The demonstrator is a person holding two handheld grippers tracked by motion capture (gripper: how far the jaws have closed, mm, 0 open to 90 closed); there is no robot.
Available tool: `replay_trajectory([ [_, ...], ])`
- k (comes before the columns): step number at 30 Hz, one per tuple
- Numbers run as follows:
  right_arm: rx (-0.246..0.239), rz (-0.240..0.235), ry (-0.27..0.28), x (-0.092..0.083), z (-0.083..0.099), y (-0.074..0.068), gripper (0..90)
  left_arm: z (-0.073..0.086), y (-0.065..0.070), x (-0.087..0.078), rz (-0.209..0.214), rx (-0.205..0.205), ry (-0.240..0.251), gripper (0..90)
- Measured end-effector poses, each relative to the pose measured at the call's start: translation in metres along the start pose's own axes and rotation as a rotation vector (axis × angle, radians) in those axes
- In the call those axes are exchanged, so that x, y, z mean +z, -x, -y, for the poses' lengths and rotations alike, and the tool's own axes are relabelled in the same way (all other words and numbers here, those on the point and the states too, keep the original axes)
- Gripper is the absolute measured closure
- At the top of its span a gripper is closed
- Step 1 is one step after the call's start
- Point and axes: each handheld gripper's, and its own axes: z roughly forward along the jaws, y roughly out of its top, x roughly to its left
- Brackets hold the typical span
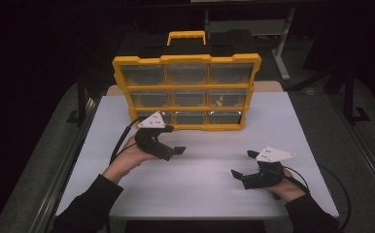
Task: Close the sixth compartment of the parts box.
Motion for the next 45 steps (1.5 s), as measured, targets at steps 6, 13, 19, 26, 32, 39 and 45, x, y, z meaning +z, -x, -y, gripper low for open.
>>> replay_trajectory([
  [6, 0.0, 0.002, -0.003, 0.0, 0.0, 0.0, 7.6, 0.02, -0.004, -0.012, -0.009, -0.024, 0.004, 5.3],
  [13, -0.002, 0.001, -0.005, 0.001, 0.0, 0.0, 7.6, 0.042, -0.006, -0.022, -0.02, -0.048, 0.004, 1.3],
  [19, 0.0, -0.001, -0.007, 0.001, 0.0, 0.0, 7.6, 0.059, -0.007, -0.03, -0.038, -0.067, 0.007, 0.0],
  [26, -0.001, -0.001, -0.008, 0.001, 0.001, 0.0, 7.6, 0.078, -0.007, -0.038, -0.06, -0.074, 0.004, 0.0],
  [32, -0.006, 0.001, -0.009, 0.001, 0.001, 0.0, 7.6, 0.094, -0.006, -0.045, -0.089, -0.083, 0.021, 0.0],
  [39, -0.016, 0.001, -0.011, 0.001, 0.001, 0.0, 7.7, 0.108, -0.004, -0.052, -0.095, -0.086, 0.037, 0.0],
  [45, -0.016, -0.001, -0.012, 0.001, 0.001, -0.001, 7.7, 0.114, -0.003, -0.052, -0.082, -0.094, 0.026, 0.0],
])
